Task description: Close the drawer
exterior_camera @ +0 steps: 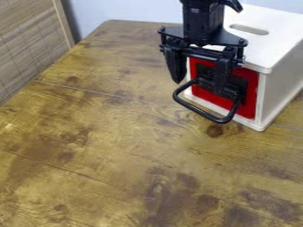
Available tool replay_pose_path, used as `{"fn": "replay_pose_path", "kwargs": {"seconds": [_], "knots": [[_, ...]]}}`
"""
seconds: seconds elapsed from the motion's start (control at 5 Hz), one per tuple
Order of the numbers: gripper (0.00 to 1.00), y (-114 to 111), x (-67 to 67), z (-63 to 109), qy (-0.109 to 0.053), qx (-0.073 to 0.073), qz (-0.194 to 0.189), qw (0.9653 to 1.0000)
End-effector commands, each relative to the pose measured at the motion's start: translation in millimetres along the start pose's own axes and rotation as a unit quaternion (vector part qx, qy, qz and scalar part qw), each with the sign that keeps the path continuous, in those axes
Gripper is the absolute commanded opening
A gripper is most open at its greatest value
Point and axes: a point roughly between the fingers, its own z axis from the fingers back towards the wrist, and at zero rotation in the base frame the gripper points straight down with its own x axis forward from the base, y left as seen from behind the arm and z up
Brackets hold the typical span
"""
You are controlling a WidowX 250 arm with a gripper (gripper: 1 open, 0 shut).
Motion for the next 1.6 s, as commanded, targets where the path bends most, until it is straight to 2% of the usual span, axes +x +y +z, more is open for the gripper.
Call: {"fn": "replay_pose_path", "kwargs": {"seconds": [0.0,0.2,0.4,0.6,0.8,1.0,1.4], "knots": [[1.00,8.3,-6.5,53.7,-0.080,0.006,0.041,0.9959],[1.00,16.9,-20.8,38.4,-0.091,0.016,0.053,0.9943],[1.00,30.5,-33.0,41.6,-0.099,0.024,0.063,0.9928],[1.00,33.1,-38.3,35.0,-0.111,0.026,0.068,0.9912],[1.00,39.7,-40.6,41.3,-0.121,0.033,0.083,0.9886],[1.00,39.5,-41.4,33.3,-0.124,0.038,0.092,0.9873],[1.00,37.8,-55.4,34.6,-0.132,0.028,0.032,0.9904]]}}
